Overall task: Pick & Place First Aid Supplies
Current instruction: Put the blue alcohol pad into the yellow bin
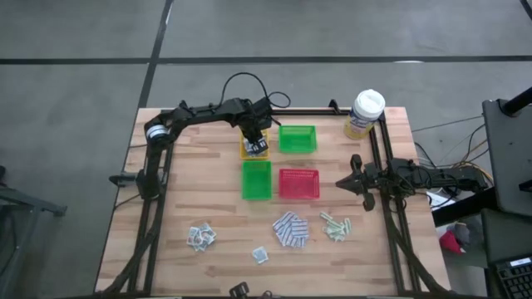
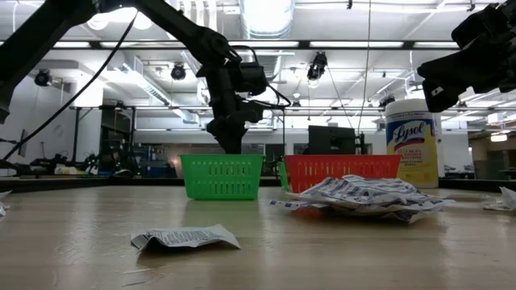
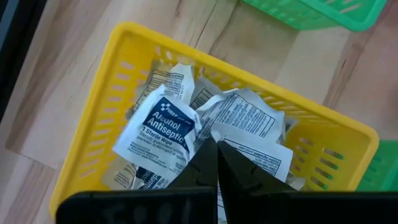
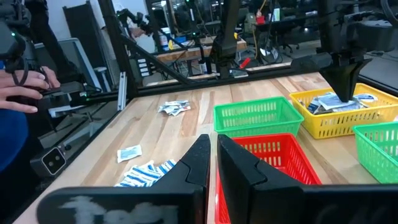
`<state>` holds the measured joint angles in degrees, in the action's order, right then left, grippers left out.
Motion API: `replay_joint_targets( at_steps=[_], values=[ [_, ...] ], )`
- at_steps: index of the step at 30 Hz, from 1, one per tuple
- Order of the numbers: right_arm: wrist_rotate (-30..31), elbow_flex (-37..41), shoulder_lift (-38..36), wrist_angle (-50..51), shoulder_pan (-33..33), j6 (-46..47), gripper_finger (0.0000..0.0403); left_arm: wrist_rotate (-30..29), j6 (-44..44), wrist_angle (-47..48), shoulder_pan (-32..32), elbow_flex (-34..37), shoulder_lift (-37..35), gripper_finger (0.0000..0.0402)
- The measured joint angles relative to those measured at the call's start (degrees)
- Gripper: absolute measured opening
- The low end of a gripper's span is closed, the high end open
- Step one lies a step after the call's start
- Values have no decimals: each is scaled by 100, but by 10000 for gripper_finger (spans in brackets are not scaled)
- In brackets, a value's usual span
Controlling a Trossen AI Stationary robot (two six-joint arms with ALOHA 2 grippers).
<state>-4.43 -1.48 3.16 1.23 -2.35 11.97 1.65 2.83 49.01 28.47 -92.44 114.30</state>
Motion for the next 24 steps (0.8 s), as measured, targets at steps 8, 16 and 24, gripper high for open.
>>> replay_joint_targets(
  at_steps=[8, 16, 24],
  values=[
    [0, -2, 0, 0, -2, 0, 28, 2, -37, 10, 0, 0, -8, 76],
    [0, -2, 0, 0, 0, -1, 28, 2, -33, 136, 0, -17, -168, 112],
    [0, -1, 0, 0, 0, 0, 28, -8, -33, 238, 0, -22, -367, 112]
  ],
)
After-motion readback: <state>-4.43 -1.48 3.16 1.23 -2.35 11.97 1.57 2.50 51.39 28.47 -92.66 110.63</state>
